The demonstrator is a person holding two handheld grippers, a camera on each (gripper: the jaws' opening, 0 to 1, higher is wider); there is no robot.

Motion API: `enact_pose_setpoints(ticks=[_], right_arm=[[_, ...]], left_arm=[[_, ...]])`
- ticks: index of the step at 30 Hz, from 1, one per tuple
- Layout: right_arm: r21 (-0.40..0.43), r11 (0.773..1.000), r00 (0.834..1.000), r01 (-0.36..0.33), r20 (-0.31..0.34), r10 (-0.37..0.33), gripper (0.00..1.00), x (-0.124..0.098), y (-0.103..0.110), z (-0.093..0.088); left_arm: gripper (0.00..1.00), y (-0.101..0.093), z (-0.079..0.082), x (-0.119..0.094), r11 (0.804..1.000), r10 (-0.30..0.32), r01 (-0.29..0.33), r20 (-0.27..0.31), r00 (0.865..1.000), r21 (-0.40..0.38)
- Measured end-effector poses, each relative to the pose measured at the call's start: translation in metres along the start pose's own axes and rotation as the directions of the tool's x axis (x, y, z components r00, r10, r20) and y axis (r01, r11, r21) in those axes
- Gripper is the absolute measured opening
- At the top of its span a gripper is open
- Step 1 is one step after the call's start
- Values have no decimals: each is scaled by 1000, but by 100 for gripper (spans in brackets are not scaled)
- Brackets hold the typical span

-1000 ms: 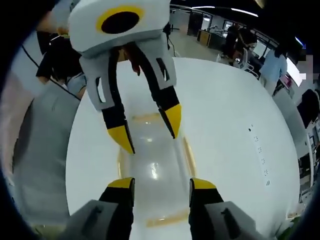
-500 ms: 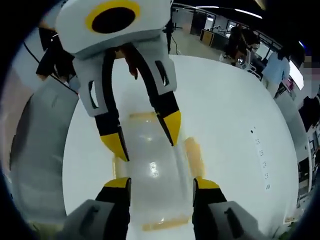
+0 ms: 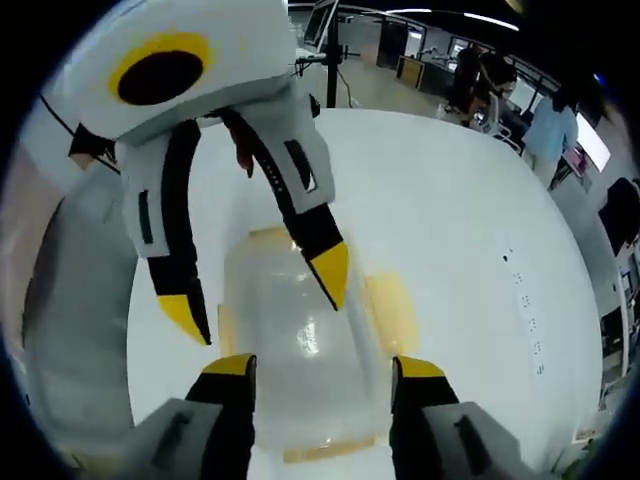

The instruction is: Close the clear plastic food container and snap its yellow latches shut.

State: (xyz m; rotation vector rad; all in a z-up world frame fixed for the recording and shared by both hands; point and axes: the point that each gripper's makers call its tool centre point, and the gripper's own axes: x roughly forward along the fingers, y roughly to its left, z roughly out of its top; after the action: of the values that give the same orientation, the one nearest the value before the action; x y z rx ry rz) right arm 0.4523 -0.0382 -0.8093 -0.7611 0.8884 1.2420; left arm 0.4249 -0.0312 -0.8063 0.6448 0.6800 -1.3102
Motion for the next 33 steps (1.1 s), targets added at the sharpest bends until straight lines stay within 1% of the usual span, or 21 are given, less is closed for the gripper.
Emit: enact_pose_setpoints(ticks=[1, 2, 3, 4, 5, 7, 10, 13, 14, 16, 17, 18, 19, 21, 22, 25, 29, 33], right_arm=[[0, 1000, 1000, -1, 1, 1, 53, 0, 0, 0], [-4, 1000, 1000, -2, 1, 2, 54, 0, 0, 0], [-12, 1000, 1000, -3, 1, 3, 54, 0, 0, 0], [-38, 999, 1000, -8, 0, 8, 54, 1, 0, 2], [-44, 999, 1000, -12, -4, 12, 54, 1, 0, 2], [-57, 998, 1000, -18, -10, 18, 54, 3, 1, 5], [-68, 997, 999, -41, -7, 40, 56, 6, 2, 9], [-78, 995, 998, -69, -21, 67, 58, 7, 0, 10], [-78, 994, 997, -73, -24, 71, 58, 8, -1, 9], [-76, 992, 994, -106, -34, 103, 58, 10, -1, 9], [-59, 989, 991, -132, -42, 130, 58, 11, 0, 8], [-57, 989, 990, -136, -42, 134, 58, 12, -2, 8], [-52, 986, 986, -161, -45, 159, 59, 13, -1, 8], [-39, 982, 982, -184, -52, 182, 59, 15, -2, 7], [-40, 979, 979, -198, -60, 195, 59, 15, -2, 7], [-39, 974, 971, -225, -90, 220, 59, 18, -1, 7], [-37, 970, 962, -242, -141, 234, 59, 19, 0, 7], [-27, 961, 950, -275, -160, 267, 59, 21, 0, 6]], left_arm=[[54, 1, -1, 1, 999, 24, -24, -9, 1000, 30], [53, 1, -3, 2, 996, 54, -52, -20, 998, 76], [53, 1, -5, 3, 992, 72, -69, -25, 997, 103], [53, 0, -5, 4, 989, 85, -81, -29, 996, 122], [54, -1, -5, 5, 987, 92, -87, -28, 995, 132], [55, -3, -5, 7, 988, 97, -93, -24, 995, 123], [54, 1, -5, 8, 984, 126, -122, -22, 992, 128], [54, 1, -4, 8, 985, 143, -141, -20, 989, 101], [54, 1, -4, 8, 984, 146, -144, -19, 989, 102], [54, 0, -6, 10, 979, 159, -154, -23, 987, 133], [54, -1, -7, 9, 975, 161, -155, -29, 987, 158], [54, -1, -8, 9, 973, 162, -154, -32, 986, 172], [55, 0, -9, 10, 971, 163, -155, -31, 986, 180], [55, 0, -9, 10, 971, 161, -153, -30, 986, 183], [55, 0, -10, 10, 966, 161, -150, -36, 986, 212], [54, 0, -10, 10, 968, 162, -151, -35, 986, 202], [54, 0, -8, 11, 969, 165, -156, -33, 986, 194], [52, -3, -2, 17, 968, 167, -160, -22, 986, 193]])
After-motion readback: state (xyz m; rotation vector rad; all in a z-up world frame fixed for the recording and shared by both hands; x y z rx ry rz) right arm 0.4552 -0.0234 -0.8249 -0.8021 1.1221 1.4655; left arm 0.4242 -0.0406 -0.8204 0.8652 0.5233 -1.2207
